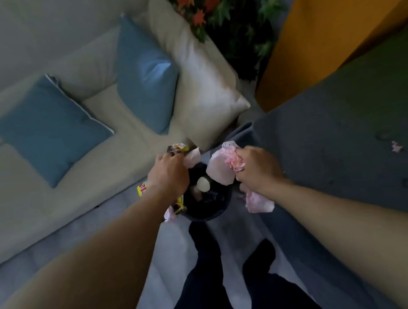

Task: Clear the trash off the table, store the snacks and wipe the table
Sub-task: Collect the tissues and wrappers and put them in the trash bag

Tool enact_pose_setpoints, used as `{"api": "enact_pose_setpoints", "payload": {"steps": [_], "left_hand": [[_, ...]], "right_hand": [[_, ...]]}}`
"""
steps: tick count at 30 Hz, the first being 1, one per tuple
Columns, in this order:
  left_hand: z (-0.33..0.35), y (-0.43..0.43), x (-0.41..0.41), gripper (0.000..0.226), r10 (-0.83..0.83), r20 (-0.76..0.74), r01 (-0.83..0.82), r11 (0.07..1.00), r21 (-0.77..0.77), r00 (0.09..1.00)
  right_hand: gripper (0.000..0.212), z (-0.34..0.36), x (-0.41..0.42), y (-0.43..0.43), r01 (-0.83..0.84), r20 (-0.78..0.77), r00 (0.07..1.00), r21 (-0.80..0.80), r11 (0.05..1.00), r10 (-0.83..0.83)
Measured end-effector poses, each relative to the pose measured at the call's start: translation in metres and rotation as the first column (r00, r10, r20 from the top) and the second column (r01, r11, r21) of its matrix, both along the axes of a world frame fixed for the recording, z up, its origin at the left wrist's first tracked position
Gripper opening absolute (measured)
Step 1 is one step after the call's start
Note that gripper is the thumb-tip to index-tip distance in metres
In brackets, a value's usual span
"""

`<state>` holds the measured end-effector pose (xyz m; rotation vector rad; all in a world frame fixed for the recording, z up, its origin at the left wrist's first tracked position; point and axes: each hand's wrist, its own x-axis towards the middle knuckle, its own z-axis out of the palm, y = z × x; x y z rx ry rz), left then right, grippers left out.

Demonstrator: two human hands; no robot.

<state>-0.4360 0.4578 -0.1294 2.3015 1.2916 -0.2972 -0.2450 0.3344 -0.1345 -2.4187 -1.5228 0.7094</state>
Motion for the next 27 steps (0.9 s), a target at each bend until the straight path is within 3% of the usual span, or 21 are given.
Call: {"api": "enact_pose_setpoints", "payload": {"steps": [16,23,27], "left_hand": [[-0.251,0.019,0.000,0.023,0.023,-0.008,-0.024,0.988,-0.151,1.000],[-0.329,0.006,0.014,0.060,0.065,-0.080,-0.094,0.892,-0.442,0.995],[-0.340,0.006,0.009,0.058,0.037,-0.084,-0.076,0.851,-0.520,0.996]], "right_hand": [[0.031,-0.221,-0.011,0.021,0.122,-0.037,0.991,-0.184,0.975,-0.131],[0.031,-0.286,-0.012,0.005,0.144,-0.023,0.988,-0.261,0.955,-0.156],[0.028,-0.299,-0.015,-0.005,0.121,-0.032,0.990,-0.278,0.953,-0.134]]}}
